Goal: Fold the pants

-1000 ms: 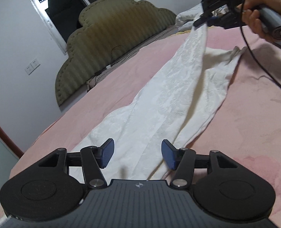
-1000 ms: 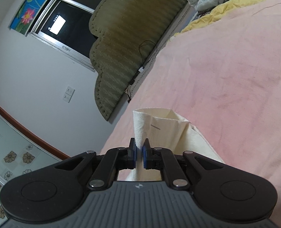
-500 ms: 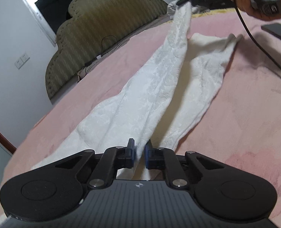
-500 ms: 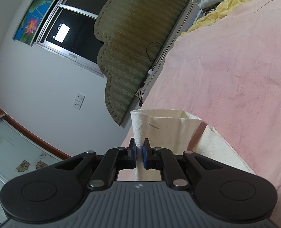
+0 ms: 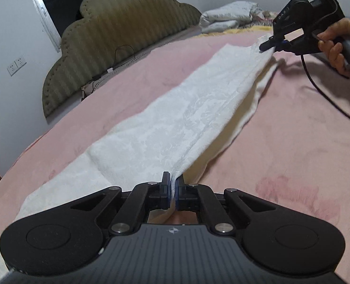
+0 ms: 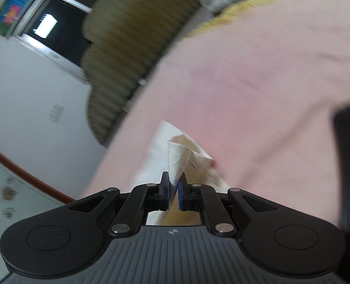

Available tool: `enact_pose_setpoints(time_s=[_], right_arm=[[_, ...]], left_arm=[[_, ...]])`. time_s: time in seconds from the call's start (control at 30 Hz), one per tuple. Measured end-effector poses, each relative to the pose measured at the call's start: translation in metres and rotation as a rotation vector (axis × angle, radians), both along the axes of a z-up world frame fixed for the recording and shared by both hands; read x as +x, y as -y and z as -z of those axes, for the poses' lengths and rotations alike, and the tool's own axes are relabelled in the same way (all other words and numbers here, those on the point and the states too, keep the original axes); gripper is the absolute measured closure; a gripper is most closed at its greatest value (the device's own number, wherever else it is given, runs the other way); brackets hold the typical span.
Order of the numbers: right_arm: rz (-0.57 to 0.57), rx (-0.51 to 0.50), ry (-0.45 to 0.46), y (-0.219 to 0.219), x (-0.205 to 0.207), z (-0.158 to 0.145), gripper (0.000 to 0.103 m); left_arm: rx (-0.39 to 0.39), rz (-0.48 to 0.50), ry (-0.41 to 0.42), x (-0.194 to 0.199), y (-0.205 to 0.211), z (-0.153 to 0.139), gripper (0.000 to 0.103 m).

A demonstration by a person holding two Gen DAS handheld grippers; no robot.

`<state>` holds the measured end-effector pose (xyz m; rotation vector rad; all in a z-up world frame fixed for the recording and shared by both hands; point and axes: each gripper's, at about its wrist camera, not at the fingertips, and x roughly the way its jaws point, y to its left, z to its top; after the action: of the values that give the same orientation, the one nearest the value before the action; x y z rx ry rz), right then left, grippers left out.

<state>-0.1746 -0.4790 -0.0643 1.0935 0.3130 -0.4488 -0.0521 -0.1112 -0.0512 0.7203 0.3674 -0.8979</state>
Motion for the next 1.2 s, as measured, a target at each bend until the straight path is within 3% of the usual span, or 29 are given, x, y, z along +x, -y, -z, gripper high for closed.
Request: enact_pose_setpoints(time_s=[0.13, 0.2, 0.27, 0.33, 0.37, 0.43, 0.47, 0.53, 0.6, 0.67, 0.73, 0.8, 0.87, 0.97, 1.03, 1.1, 1.2], right_arm=[[-0.031, -0.087, -0.105, -0.004, 0.008, -0.013, 0.092], [0.003, -0.166, -0.160, -0.008, 0.008, -0.026, 0.086], [0.106, -0.272, -0.210, -0.018, 0.003, -0.039, 0.067], [0.156, -0.393, -0.198, -0.031, 0.001, -0.052, 0.063], [0.117, -0.429, -0.172, -0.037, 0.005, -0.057, 0.063], [-0.051, -0.430, -0.125, -0.048, 0.024, -0.059, 0.061], [-0.143, -0.399, -0.109, -0.052, 0.036, -0.056, 0.054], [-0.260, -0.333, -0.106, -0.058, 0.056, -0.043, 0.051], [-0.257, -0.341, -0.181, -0.058, 0.067, -0.030, 0.051], [-0.168, -0.382, -0.277, -0.054, 0.066, -0.021, 0.052], [-0.111, -0.367, -0.236, -0.055, 0.053, -0.024, 0.052], [-0.101, -0.376, -0.187, -0.066, 0.044, -0.033, 0.047], [-0.180, -0.406, -0.154, -0.082, 0.048, -0.040, 0.036], [-0.368, -0.422, -0.126, -0.101, 0.074, -0.045, 0.032], [-0.462, -0.429, -0.167, -0.113, 0.094, -0.035, 0.030], [-0.440, -0.471, -0.236, -0.122, 0.101, -0.027, 0.030], [-0.429, -0.518, -0.221, -0.139, 0.103, -0.035, 0.027]], left_arm=[[0.006, -0.017, -0.016, 0.007, 0.001, 0.001, 0.094], [0.005, -0.033, -0.007, 0.008, -0.001, -0.001, 0.086], [0.004, -0.033, -0.016, 0.007, -0.005, -0.004, 0.076], [-0.015, -0.026, -0.041, 0.006, -0.011, -0.009, 0.071], [-0.029, -0.020, -0.068, 0.006, -0.014, -0.013, 0.064], [-0.069, -0.009, -0.141, 0.009, -0.020, -0.022, 0.060], [-0.093, -0.007, -0.167, 0.010, -0.022, -0.026, 0.060], [-0.132, -0.031, -0.188, 0.015, -0.024, -0.033, 0.059], [-0.142, -0.088, -0.173, 0.021, -0.024, -0.034, 0.054], [-0.098, -0.167, -0.155, 0.030, -0.024, -0.027, 0.053], [-0.047, -0.228, -0.180, 0.043, -0.025, -0.019, 0.053], [-0.061, -0.247, -0.227, 0.051, -0.031, -0.018, 0.053], [-0.096, -0.256, -0.256, 0.054, -0.035, -0.024, 0.053], [-0.153, -0.267, -0.246, 0.052, -0.038, -0.034, 0.053], [-0.171, -0.285, -0.210, 0.051, -0.044, -0.040, 0.052], [-0.179, -0.337, -0.158, 0.050, -0.054, -0.044, 0.051], [-0.195, -0.459, -0.084, 0.054, -0.085, -0.051, 0.049]])
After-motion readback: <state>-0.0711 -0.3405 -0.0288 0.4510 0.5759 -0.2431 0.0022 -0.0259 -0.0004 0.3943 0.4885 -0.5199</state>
